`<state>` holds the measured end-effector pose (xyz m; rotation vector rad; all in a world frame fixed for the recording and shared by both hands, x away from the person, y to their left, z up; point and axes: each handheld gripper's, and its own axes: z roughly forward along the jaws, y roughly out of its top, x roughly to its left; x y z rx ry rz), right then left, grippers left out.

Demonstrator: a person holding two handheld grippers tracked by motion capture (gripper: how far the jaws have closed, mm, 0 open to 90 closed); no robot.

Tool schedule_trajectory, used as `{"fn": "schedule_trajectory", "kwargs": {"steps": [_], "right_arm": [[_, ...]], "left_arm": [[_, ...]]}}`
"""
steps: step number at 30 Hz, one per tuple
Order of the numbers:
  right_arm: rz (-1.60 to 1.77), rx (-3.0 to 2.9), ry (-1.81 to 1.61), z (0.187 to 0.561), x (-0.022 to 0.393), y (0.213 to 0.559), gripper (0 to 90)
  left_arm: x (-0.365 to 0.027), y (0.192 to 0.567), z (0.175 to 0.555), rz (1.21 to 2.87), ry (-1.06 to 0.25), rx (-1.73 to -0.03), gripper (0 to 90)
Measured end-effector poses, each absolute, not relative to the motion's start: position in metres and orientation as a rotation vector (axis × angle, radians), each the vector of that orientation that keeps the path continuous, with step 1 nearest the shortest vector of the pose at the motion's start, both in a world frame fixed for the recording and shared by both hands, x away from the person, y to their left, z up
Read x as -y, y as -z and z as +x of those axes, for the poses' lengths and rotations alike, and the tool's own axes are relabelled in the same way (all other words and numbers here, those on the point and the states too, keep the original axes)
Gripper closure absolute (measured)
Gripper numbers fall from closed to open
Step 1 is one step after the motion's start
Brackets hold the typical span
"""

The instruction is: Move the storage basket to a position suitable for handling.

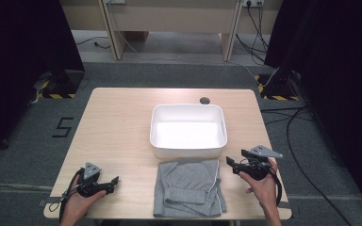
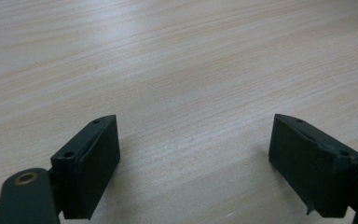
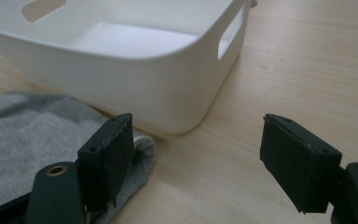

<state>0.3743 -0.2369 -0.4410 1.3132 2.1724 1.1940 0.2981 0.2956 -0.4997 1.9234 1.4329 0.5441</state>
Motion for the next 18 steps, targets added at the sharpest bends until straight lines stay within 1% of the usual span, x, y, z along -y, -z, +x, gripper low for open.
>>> {"fn": "schedule_trajectory", "kwargs": {"steps": [7, 18], "right_arm": [[1.3, -2.237, -1.165, 0.372, 0.23, 0.459, 26.7], [1.255, -2.3, -1.152, 0.368, 0.217, 0.463, 26.6]], "left_arm": [[-0.295, 0.5, 0.299, 1.926, -0.544, -1.434, 15.0], [-0.294, 0.5, 0.3, 1.926, -0.545, -1.439, 14.4]]}}
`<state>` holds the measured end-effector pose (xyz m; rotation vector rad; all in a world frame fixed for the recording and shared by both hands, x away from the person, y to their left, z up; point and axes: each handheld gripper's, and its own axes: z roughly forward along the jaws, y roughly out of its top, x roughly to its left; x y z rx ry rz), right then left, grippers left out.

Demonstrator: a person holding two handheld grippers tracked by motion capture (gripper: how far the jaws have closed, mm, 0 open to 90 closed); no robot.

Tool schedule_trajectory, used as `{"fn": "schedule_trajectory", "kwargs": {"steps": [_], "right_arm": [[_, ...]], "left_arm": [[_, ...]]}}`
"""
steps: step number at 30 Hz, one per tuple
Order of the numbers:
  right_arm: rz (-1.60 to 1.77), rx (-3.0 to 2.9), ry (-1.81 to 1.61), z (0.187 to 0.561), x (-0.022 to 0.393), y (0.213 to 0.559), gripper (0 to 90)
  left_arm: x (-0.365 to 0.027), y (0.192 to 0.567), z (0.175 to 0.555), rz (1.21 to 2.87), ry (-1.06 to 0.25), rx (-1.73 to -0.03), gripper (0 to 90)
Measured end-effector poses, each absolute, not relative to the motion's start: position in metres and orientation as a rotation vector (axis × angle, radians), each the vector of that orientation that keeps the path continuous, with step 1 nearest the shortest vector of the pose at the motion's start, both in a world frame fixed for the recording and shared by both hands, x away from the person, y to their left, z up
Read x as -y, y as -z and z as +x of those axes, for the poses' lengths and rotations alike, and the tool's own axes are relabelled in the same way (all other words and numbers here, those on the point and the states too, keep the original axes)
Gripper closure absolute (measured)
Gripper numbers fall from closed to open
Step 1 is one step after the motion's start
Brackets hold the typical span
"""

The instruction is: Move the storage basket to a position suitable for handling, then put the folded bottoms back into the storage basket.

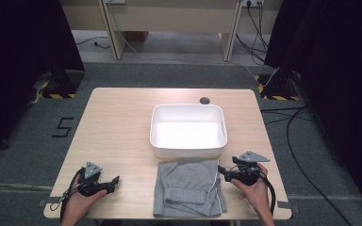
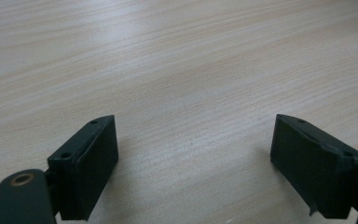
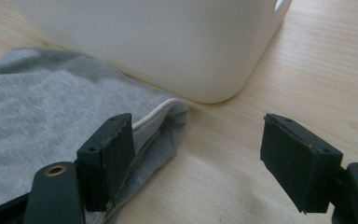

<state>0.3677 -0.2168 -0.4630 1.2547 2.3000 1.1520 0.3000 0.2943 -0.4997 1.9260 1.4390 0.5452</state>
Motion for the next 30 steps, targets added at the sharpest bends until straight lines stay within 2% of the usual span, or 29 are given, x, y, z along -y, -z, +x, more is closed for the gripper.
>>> {"fn": "schedule_trajectory", "kwargs": {"steps": [7, 13, 18, 30], "right_arm": [[1.285, -2.322, -1.2, 0.361, 0.213, 0.466, 26.7], [1.277, -2.323, -1.209, 0.357, 0.213, 0.467, 26.8], [1.279, -2.314, -1.249, 0.355, 0.213, 0.464, 26.7], [1.251, -2.307, -1.297, 0.353, 0.212, 0.459, 26.7]], "left_arm": [[-0.291, 0.5, 0.299, 1.935, -0.535, -1.419, 14.5], [-0.274, 0.498, 0.289, 1.961, -0.51, -1.368, 14.7], [-0.242, 0.493, 0.267, 1.939, -0.413, -1.263, 18.3], [-0.178, 0.484, 0.237, 1.947, -0.231, -1.061, 15.3]]}}
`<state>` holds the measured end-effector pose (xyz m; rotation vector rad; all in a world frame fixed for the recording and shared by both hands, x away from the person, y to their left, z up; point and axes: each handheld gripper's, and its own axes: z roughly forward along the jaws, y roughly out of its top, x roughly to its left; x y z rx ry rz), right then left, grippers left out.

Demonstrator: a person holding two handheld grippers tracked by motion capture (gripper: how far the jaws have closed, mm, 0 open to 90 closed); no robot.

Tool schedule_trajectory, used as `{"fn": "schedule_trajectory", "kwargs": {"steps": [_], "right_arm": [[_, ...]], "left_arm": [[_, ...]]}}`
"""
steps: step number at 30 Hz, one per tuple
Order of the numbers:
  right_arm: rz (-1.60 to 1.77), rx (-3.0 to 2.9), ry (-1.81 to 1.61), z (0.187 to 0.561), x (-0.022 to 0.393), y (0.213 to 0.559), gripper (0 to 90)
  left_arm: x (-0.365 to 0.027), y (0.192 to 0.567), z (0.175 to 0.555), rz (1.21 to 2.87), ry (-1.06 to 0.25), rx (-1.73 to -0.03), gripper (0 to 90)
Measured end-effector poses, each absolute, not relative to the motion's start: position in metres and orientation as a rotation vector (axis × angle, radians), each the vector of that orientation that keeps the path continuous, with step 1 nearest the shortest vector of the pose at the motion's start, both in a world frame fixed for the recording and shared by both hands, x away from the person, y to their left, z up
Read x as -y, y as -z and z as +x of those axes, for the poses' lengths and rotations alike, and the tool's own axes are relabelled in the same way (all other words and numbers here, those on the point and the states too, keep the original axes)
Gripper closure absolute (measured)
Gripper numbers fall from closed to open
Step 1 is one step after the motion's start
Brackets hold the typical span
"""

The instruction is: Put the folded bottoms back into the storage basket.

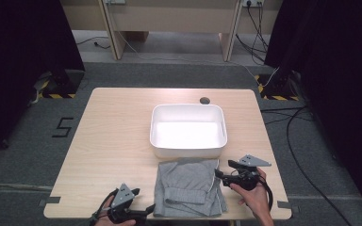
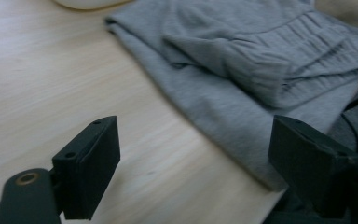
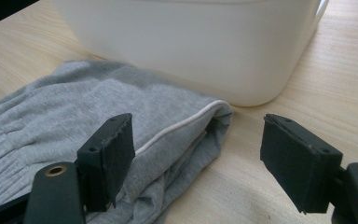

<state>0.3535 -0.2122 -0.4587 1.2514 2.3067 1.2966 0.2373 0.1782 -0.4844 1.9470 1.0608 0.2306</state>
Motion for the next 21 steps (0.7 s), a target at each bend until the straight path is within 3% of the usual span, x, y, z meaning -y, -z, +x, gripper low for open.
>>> {"fn": "schedule_trajectory", "kwargs": {"steps": [6, 13, 21], "right_arm": [[1.262, -2.303, -1.295, 0.354, 0.214, 0.459, 26.7], [1.272, -2.304, -1.284, 0.356, 0.215, 0.461, 26.7], [1.268, -2.308, -1.28, 0.355, 0.214, 0.461, 26.8]], "left_arm": [[-0.157, 0.491, 0.238, 1.984, -0.177, -1.048, 15.3], [-0.143, 0.493, 0.24, 1.974, -0.203, -1.058, 15.4], [-0.126, 0.493, 0.24, 2.015, -0.253, -0.999, 22.6]]}}
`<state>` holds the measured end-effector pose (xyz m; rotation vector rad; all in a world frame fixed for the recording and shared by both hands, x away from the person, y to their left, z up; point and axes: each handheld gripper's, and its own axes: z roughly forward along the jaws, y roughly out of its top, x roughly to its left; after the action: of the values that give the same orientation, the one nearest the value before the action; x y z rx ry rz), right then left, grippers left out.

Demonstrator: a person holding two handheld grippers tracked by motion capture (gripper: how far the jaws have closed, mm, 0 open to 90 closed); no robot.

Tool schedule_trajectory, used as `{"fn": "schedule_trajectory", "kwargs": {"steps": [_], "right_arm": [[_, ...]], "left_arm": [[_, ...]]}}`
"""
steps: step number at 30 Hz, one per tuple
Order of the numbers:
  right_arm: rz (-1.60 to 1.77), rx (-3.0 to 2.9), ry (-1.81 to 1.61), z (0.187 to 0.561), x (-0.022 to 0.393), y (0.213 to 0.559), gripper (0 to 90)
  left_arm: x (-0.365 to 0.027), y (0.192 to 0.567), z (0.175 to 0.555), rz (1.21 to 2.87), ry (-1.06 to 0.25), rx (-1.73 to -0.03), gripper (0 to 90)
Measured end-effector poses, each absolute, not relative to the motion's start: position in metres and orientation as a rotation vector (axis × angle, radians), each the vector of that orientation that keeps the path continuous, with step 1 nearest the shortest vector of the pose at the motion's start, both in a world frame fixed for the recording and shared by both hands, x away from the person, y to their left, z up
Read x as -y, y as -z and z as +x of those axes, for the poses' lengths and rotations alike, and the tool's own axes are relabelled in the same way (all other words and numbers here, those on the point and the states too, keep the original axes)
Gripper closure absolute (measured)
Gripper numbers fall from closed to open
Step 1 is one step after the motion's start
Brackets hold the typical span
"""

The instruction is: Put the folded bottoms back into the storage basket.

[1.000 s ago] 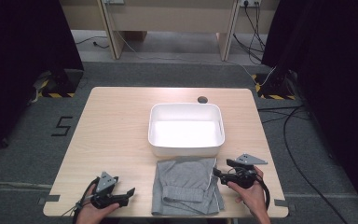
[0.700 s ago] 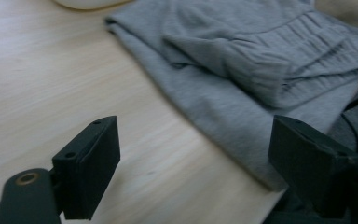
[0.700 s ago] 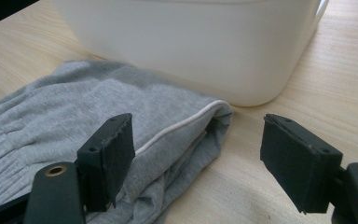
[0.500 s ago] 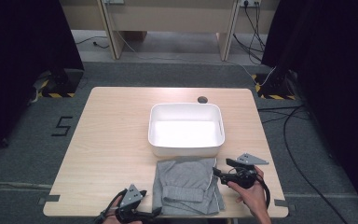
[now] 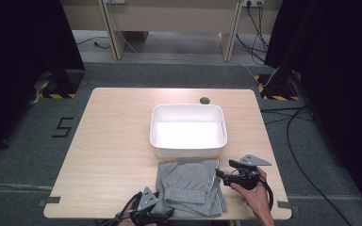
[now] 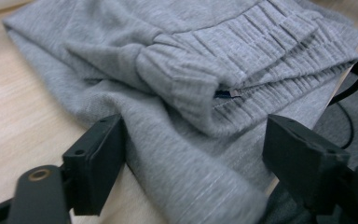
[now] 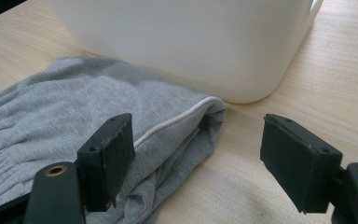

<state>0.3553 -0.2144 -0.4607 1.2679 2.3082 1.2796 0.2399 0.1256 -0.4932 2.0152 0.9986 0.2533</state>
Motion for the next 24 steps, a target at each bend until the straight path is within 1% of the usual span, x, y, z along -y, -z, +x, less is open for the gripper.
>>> {"fn": "schedule_trajectory", "kwargs": {"steps": [2, 3, 11, 12, 13, 14, 15, 16, 17, 18, 19, 24], "right_arm": [[1.253, -2.31, -1.282, 0.355, 0.214, 0.46, 26.7], [1.249, -2.309, -1.285, 0.355, 0.213, 0.459, 26.7], [1.248, -2.313, -1.293, 0.355, 0.212, 0.461, 26.6], [1.248, -2.313, -1.293, 0.355, 0.212, 0.461, 26.6], [1.252, -2.311, -1.296, 0.356, 0.213, 0.461, 26.6], [1.252, -2.311, -1.296, 0.356, 0.213, 0.461, 26.6], [1.255, -2.31, -1.298, 0.356, 0.213, 0.461, 26.6], [1.255, -2.31, -1.298, 0.356, 0.213, 0.461, 26.6], [1.25, -2.317, -1.299, 0.356, 0.212, 0.462, 26.6], [1.247, -2.318, -1.3, 0.356, 0.212, 0.463, 26.6], [1.247, -2.318, -1.3, 0.356, 0.212, 0.463, 26.6], [1.251, -2.32, -1.323, 0.355, 0.21, 0.461, 26.7]], "left_arm": [[-0.125, 0.493, 0.242, 2.012, -0.25, -1.003, 26.6], [-0.124, 0.492, 0.243, 2.005, -0.244, -1.009, 30.5], [-0.118, 0.492, 0.247, 2.001, -0.242, -1.013, 37.7], [-0.118, 0.492, 0.248, 1.997, -0.242, -1.014, 40.7], [-0.118, 0.492, 0.249, 1.991, -0.246, -1.015, 49.6], [-0.119, 0.493, 0.25, 1.985, -0.25, -1.012, 49.6], [-0.119, 0.494, 0.251, 1.978, -0.254, -1.007, 56.5], [-0.12, 0.495, 0.252, 1.971, -0.249, -1.006, 56.5], [-0.123, 0.495, 0.254, 1.949, -0.218, -1.02, 63.3], [-0.124, 0.496, 0.255, 1.935, -0.202, -1.03, 66.5], [-0.124, 0.496, 0.255, 1.935, -0.202, -1.03, 68.6], [-0.132, 0.497, 0.253, 1.928, -0.18, -1.031, 72.8]]}}
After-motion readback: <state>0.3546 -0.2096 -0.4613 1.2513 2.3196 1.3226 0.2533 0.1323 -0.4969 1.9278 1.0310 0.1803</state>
